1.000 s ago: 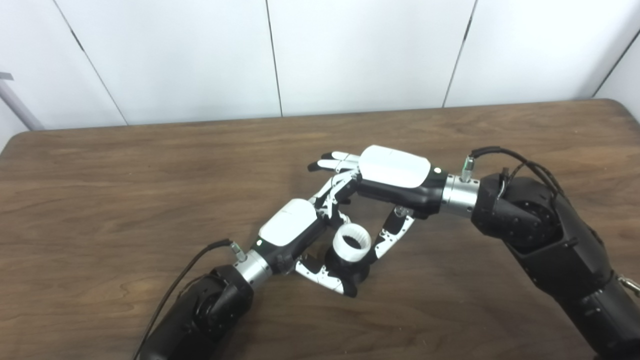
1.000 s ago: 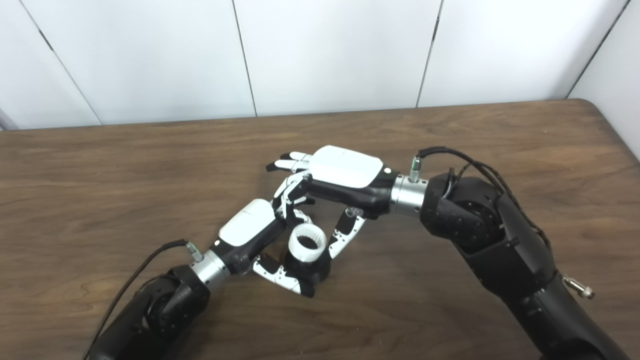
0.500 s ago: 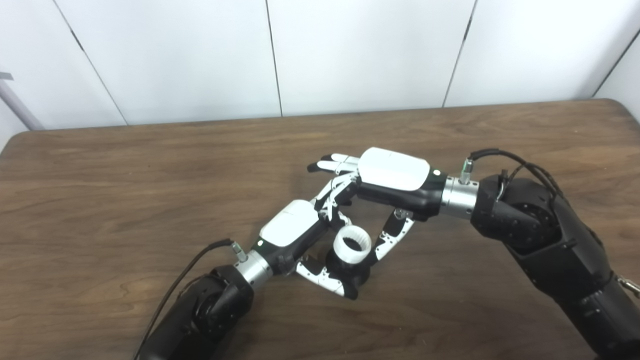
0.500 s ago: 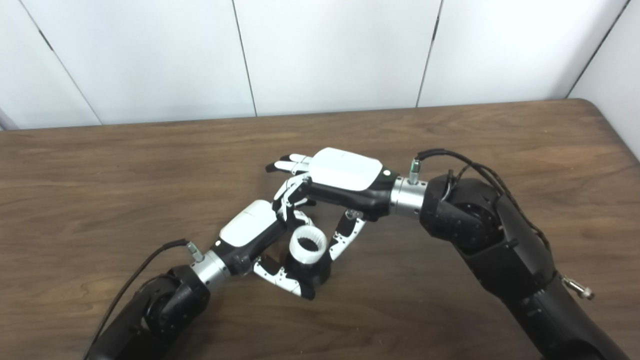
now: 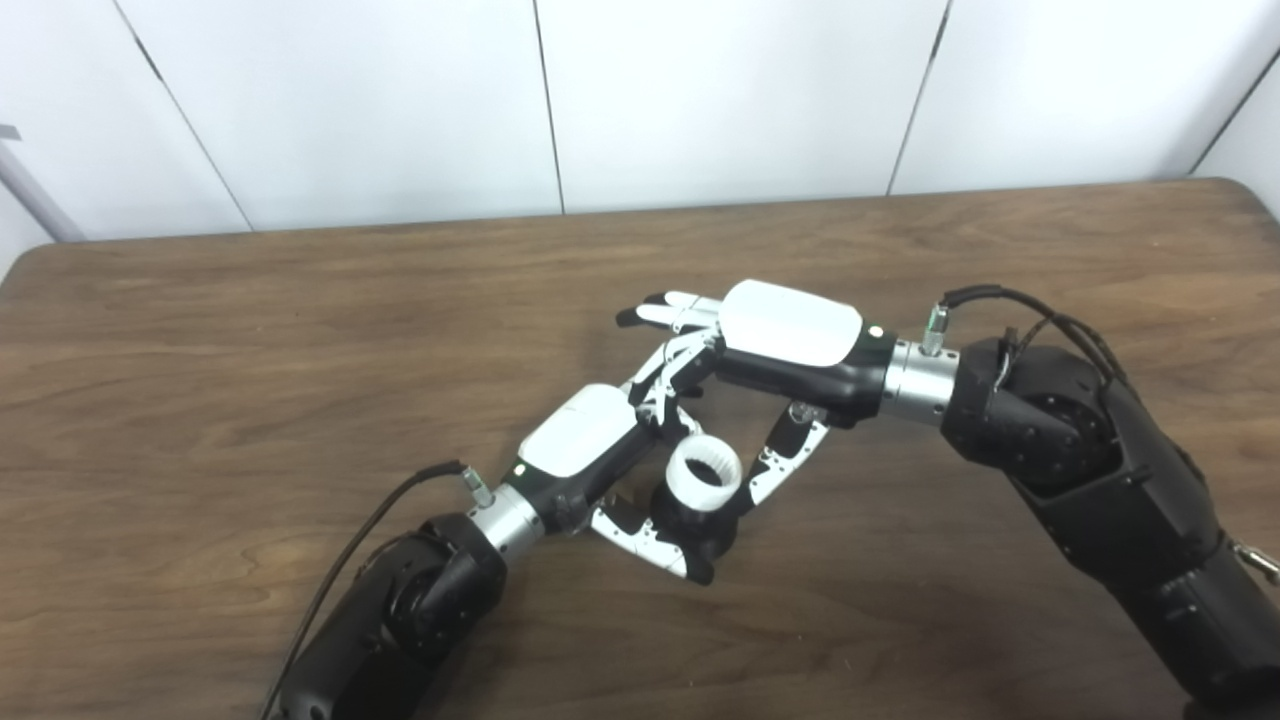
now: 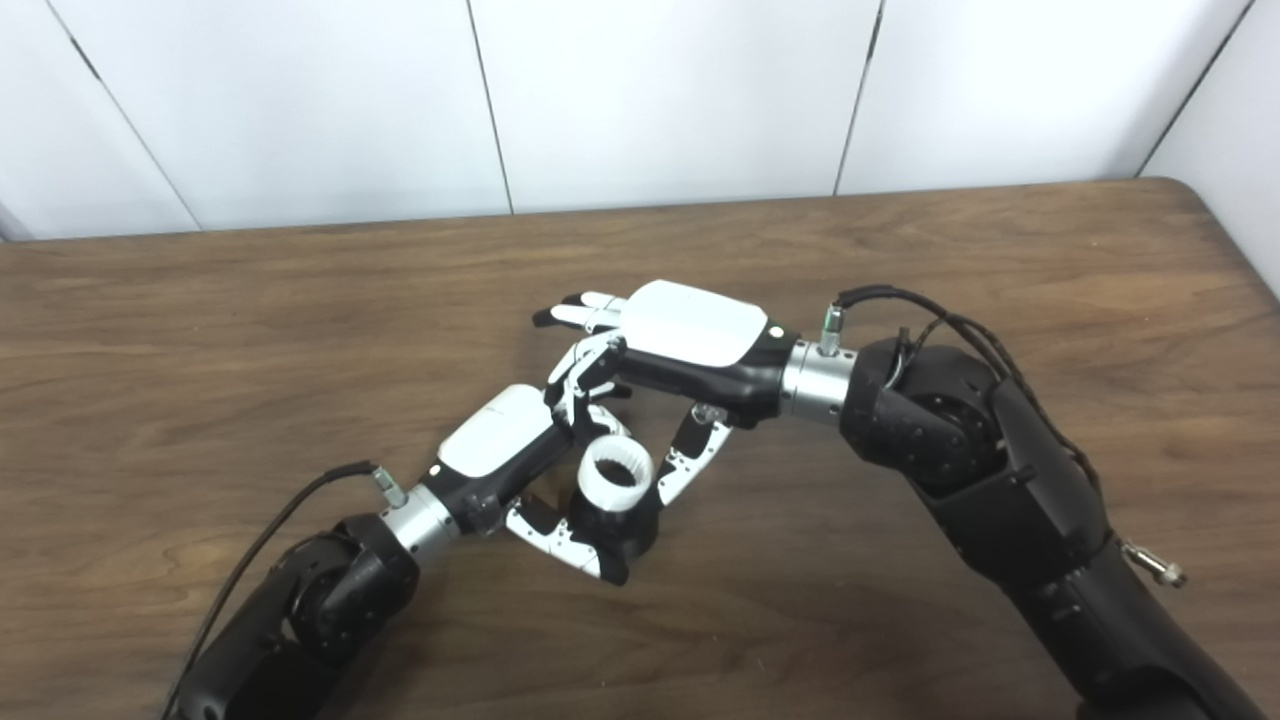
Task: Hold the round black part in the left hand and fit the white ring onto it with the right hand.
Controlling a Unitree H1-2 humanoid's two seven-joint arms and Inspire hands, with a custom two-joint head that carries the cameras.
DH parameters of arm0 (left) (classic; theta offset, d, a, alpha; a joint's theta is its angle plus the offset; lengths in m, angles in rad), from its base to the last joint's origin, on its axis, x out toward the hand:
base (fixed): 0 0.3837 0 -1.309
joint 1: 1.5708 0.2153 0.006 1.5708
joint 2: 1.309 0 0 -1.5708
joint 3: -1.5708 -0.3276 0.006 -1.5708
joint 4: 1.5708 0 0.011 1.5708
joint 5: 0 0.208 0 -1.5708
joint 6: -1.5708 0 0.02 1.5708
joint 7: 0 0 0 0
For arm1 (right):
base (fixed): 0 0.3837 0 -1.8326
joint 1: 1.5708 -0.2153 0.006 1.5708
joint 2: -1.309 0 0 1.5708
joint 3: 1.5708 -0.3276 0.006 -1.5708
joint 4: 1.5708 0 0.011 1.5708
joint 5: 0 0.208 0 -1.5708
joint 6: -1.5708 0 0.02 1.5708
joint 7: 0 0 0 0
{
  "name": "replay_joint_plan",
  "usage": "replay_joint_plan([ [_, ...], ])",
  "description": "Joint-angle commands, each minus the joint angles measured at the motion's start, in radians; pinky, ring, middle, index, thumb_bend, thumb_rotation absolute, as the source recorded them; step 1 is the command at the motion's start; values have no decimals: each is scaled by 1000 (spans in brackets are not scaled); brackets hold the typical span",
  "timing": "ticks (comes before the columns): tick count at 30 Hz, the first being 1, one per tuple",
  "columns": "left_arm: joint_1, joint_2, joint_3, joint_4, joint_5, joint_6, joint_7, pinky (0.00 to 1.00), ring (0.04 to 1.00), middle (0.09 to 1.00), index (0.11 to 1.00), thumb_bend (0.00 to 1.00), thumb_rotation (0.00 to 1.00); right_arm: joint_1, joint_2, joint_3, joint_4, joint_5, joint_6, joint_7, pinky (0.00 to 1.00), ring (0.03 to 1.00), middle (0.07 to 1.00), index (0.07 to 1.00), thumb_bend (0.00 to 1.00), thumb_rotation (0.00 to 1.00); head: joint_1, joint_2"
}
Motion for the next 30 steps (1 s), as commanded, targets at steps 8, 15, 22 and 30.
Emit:
replay_joint_plan([
  [8, -16, -15, -11, -37, 12, 3, -30, 1000, 908, 750, 482, 523, 64, -14, 6, 13, 28, -12, -49, -39, 1000, 971, 746, 480, 525, 135, 6, -1],
  [15, -11, -14, -11, -49, 3, 16, -40, 1000, 907, 749, 482, 523, 63, -3, 10, 22, 18, -30, -53, -57, 982, 961, 739, 480, 524, 135, 6, 2],
  [22, -15, -15, -10, -50, 0, 22, -48, 1000, 931, 759, 483, 523, 63, 9, 10, 32, 16, -35, -68, -76, 983, 961, 730, 479, 525, 135, 10, 5],
  [30, -19, -8, -11, -49, 11, 13, -44, 1000, 929, 762, 482, 523, 60, 25, 13, 50, 2, -61, -68, -85, 988, 976, 753, 480, 525, 135, 12, 7],
])
